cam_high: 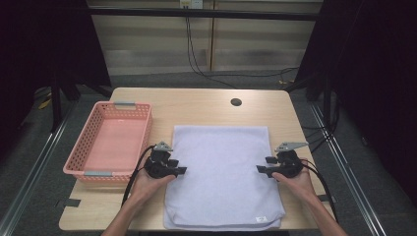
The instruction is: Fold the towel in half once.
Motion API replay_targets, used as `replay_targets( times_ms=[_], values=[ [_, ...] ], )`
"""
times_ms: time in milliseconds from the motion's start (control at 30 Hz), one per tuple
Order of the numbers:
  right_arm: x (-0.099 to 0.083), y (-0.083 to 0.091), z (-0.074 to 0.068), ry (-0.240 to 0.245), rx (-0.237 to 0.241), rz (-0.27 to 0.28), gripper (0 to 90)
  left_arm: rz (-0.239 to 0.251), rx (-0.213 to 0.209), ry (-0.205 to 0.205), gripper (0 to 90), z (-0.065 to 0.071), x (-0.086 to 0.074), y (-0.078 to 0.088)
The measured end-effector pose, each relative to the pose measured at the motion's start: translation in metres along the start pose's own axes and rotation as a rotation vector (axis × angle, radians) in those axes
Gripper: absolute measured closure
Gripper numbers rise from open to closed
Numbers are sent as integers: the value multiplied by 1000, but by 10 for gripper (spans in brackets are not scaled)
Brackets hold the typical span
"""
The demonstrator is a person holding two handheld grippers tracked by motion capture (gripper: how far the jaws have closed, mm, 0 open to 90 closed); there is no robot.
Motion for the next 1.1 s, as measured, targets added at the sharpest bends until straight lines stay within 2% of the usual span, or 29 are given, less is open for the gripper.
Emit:
replay_targets(
  times_ms=[100, 167, 233, 433, 500, 600, 667, 733, 867, 933, 1000, 1100],
  values=[
    [-3, -13, 5, 28, -36, -44, 418, -4, 12, -12, 524, -1, 0, -1],
    [-4, -13, 3, 60, -51, -39, 418, -2, 27, -34, 514, 2, -1, -2],
    [-8, -9, 1, 67, -65, -48, 419, -12, 32, -67, 509, 7, -4, -1],
    [-24, 9, -3, 66, -42, -45, 474, -11, -18, -77, 512, 27, -12, 2],
    [-30, 17, -5, 64, -41, -49, 548, -17, -18, -86, 519, 32, -14, 3],
    [-36, 25, -6, 60, -31, -49, 682, -26, -22, -94, 618, 37, -17, 4],
    [-39, 28, -8, 49, -16, -43, 731, -27, -40, -97, 706, 41, -20, 5],
    [-42, 31, -11, 56, -15, -51, 762, -29, -58, -85, 753, 44, -22, 7],
    [-49, 39, -20, 47, 5, -61, 780, -53, -65, -119, 767, 55, -31, 14],
    [-54, 43, -25, 46, 9, -71, 780, -49, -86, -104, 766, 61, -38, 19],
    [-59, 49, -32, 46, 19, -86, 779, -69, -106, -106, 766, 68, -45, 25],
    [-66, 56, -41, 34, 34, -102, 760, -76, -119, -127, 722, 74, -50, 31]
  ],
)
Point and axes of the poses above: each handheld gripper's, and its own axes: y roughly backward along the jaws, x roughly out of its top, z roughly to its right, the point moved 9 cm from there along -y, roughly forward along the jaws, and after that the axes turned 4 degrees about z, right-handed, at the moved point
